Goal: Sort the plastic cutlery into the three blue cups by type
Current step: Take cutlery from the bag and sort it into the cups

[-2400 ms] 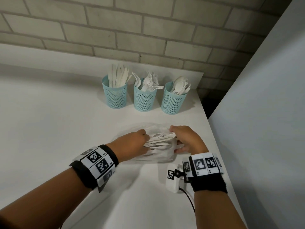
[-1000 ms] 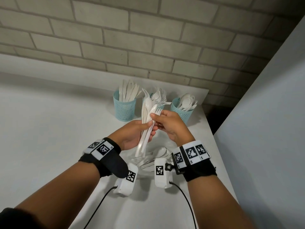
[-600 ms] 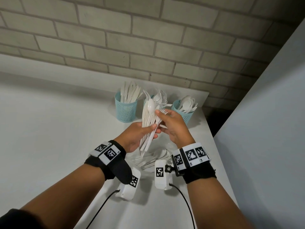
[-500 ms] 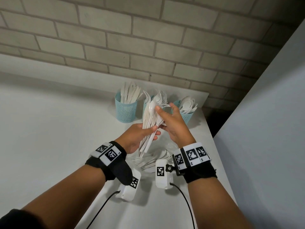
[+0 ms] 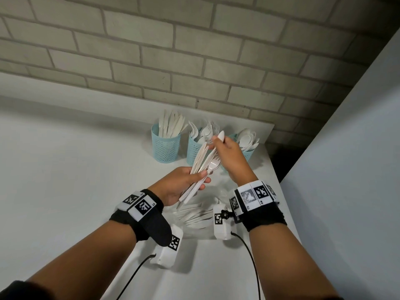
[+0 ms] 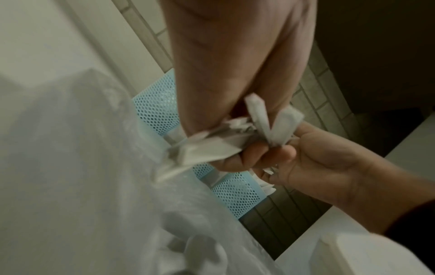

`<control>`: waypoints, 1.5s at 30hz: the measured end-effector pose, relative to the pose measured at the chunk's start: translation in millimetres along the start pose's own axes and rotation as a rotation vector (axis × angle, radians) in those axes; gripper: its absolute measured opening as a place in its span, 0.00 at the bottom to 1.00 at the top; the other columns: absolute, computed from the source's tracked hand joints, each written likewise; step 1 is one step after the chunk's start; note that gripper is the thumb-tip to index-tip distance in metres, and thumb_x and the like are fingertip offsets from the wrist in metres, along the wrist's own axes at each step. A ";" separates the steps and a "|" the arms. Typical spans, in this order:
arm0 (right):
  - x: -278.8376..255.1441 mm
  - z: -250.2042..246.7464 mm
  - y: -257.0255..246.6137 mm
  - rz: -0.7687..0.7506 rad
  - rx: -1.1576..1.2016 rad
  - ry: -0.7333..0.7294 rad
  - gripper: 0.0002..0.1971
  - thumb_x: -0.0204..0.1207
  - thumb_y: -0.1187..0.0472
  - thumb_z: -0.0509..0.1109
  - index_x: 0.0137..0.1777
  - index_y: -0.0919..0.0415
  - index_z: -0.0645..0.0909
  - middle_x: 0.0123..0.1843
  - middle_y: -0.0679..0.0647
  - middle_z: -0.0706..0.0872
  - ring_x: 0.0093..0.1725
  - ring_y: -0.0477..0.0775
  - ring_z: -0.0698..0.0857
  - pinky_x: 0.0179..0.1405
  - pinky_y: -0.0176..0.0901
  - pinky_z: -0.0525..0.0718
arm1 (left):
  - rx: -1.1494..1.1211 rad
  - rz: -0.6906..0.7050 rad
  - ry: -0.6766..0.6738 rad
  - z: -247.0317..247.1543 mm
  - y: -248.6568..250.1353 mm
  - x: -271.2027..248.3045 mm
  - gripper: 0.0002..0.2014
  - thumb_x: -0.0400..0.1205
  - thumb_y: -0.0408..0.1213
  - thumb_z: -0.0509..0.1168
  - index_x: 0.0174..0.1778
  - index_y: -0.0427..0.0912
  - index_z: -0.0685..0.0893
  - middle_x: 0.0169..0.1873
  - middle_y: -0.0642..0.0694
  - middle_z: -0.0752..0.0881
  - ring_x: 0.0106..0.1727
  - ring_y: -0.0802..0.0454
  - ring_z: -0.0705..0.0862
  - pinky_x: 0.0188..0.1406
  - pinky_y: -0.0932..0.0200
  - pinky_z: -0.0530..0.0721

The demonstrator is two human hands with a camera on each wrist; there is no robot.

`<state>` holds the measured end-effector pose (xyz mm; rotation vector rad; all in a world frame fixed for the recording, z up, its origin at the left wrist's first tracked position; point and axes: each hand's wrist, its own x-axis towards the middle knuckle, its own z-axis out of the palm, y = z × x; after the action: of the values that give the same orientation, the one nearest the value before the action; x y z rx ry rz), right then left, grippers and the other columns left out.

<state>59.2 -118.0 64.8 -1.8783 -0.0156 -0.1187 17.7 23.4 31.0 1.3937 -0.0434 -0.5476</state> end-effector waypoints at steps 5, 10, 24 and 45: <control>9.7 -7.5 -1.3 0.065 0.201 0.170 0.09 0.85 0.58 0.57 0.63 0.56 0.70 0.44 0.51 0.84 0.40 0.43 0.81 0.36 0.35 0.75 | 0.072 0.010 -0.038 0.3 1.6 0.1 0.10 0.84 0.42 0.60 0.54 0.43 0.84 0.35 0.52 0.82 0.30 0.60 0.76 0.27 0.70 0.74; 28.8 -37.2 -7.7 0.028 0.399 0.460 0.19 0.82 0.70 0.56 0.71 0.59 0.61 0.47 0.60 0.78 0.29 0.46 0.81 0.22 0.32 0.77 | 0.096 0.028 -0.011 -3.4 4.8 1.5 0.14 0.85 0.45 0.57 0.56 0.43 0.84 0.35 0.51 0.76 0.30 0.59 0.71 0.25 0.70 0.69; 51.9 -52.6 34.6 -0.139 -0.783 0.289 0.14 0.81 0.72 0.56 0.61 0.62 0.76 0.63 0.61 0.80 0.68 0.62 0.69 0.64 0.55 0.69 | -0.133 0.051 0.042 -10.6 5.3 11.8 0.11 0.86 0.35 0.57 0.61 0.38 0.78 0.41 0.47 0.83 0.36 0.57 0.82 0.34 0.63 0.80; 8.3 12.8 -4.9 0.253 -0.061 -0.233 0.20 0.82 0.62 0.61 0.73 0.61 0.66 0.39 0.55 0.81 0.31 0.46 0.78 0.26 0.34 0.78 | -0.249 -0.020 0.225 -16.0 0.3 12.4 0.06 0.78 0.42 0.68 0.43 0.43 0.85 0.25 0.53 0.87 0.35 0.59 0.83 0.26 0.64 0.74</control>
<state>68.1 -104.7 66.3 -1.9295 0.0670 0.2765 34.2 33.3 24.6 1.2052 0.2140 -0.3949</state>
